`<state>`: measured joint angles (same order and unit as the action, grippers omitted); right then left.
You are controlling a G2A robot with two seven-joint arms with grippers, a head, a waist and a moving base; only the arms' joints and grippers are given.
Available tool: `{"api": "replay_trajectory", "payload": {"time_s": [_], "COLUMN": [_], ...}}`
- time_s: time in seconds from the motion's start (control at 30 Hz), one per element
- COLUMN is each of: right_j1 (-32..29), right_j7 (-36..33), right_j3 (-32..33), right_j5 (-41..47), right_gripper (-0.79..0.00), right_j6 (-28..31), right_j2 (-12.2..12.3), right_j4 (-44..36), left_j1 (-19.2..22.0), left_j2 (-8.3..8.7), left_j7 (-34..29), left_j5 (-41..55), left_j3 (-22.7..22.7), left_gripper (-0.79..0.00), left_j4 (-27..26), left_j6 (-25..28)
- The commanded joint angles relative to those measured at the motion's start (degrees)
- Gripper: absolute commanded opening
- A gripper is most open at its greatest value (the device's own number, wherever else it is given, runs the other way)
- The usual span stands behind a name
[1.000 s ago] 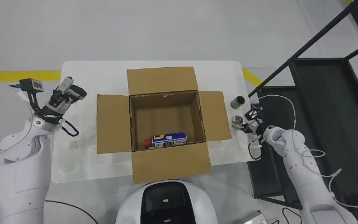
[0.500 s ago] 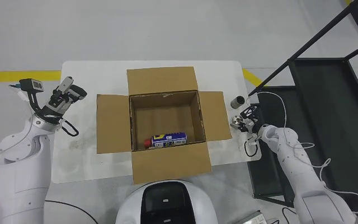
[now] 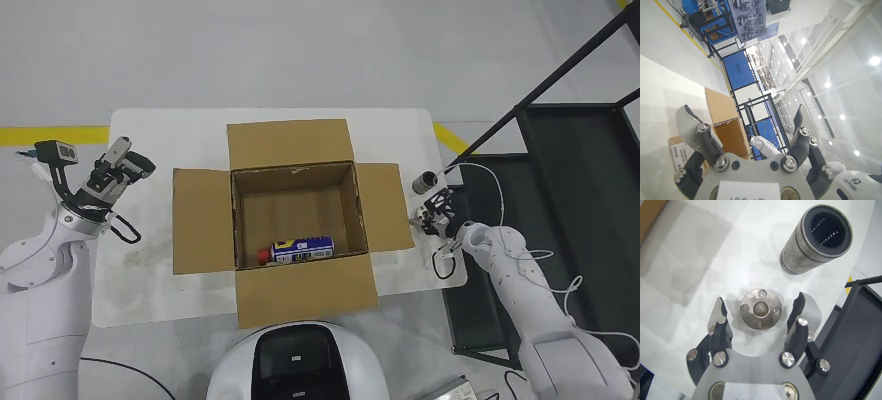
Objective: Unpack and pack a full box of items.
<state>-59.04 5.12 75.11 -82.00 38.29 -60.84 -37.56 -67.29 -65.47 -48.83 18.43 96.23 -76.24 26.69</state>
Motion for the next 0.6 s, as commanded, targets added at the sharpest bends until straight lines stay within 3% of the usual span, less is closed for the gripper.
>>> {"api": "replay_trajectory", "payload": {"time_s": [0.0,0.07,0.13,0.4,0.57], "right_j1": [0.32,0.55,0.62,-1.68,-6.63], "right_j7": [-0.16,-0.21,-0.08,3.85,6.07], "right_j3": [-0.38,-0.67,-0.78,1.18,5.18], "right_j5": [-0.01,-0.18,-0.28,-0.77,-1.06], "right_gripper": [-0.545,-0.705,-0.785,-0.785,-0.785], "right_j6": [-0.09,-0.36,-0.89,-1.84,-1.13], "right_j2": [-0.11,-0.16,-0.15,1.03,2.85], "right_j4": [0.31,0.57,0.8,-2.1,-10.22], "left_j1": [0.0,0.0,0.0,0.0,0.0], "left_j2": [0.0,0.0,0.0,0.0,0.0], "left_j7": [0.0,0.0,0.0,0.0,0.0], "left_j5": [0.0,0.0,0.0,0.0,0.0], "left_j3": [0.0,0.0,0.0,0.0,0.0], "left_gripper": [0.0,0.0,0.0,0.0,0.0], "left_j4": [0.0,0.0,0.0,0.0,0.0], "left_j6": [0.0,0.0,0.0,0.0,0.0]}}
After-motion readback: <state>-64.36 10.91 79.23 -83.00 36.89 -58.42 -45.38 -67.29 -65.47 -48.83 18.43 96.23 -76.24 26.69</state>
